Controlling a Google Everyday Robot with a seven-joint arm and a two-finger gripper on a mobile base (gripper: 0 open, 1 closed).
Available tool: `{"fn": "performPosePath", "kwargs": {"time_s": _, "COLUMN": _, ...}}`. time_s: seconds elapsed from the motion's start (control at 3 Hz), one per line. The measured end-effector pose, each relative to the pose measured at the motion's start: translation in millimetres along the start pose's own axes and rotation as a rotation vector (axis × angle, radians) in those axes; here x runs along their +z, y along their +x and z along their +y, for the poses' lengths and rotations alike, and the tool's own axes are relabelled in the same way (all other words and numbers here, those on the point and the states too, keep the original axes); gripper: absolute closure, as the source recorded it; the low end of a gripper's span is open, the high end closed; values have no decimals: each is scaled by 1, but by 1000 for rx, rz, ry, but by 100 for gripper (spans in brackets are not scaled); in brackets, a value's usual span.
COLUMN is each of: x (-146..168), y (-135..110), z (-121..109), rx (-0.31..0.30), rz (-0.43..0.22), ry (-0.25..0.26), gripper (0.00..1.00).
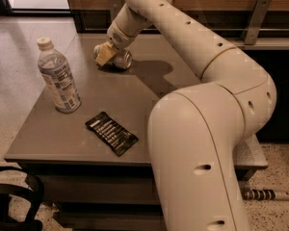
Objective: Knock 7up can over
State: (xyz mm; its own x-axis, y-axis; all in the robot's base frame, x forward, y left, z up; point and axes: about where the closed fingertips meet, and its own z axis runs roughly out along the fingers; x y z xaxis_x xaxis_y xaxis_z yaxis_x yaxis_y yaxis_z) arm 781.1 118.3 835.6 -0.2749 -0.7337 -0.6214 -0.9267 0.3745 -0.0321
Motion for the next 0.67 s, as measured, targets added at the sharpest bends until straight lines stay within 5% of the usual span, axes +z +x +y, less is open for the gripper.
{"fn": "performPosePath", "kwargs": {"time_s": 0.33, "x": 1, "y": 0, "z": 0, "rx": 0, "rz": 1, "ry": -1, "gripper": 7}}
{"fn": "performPosePath", "kwargs": {"time_s": 0.67, "x": 3, "y": 0, "z": 1, "rx": 0, "rz": 3, "ry": -5, "gripper": 0}}
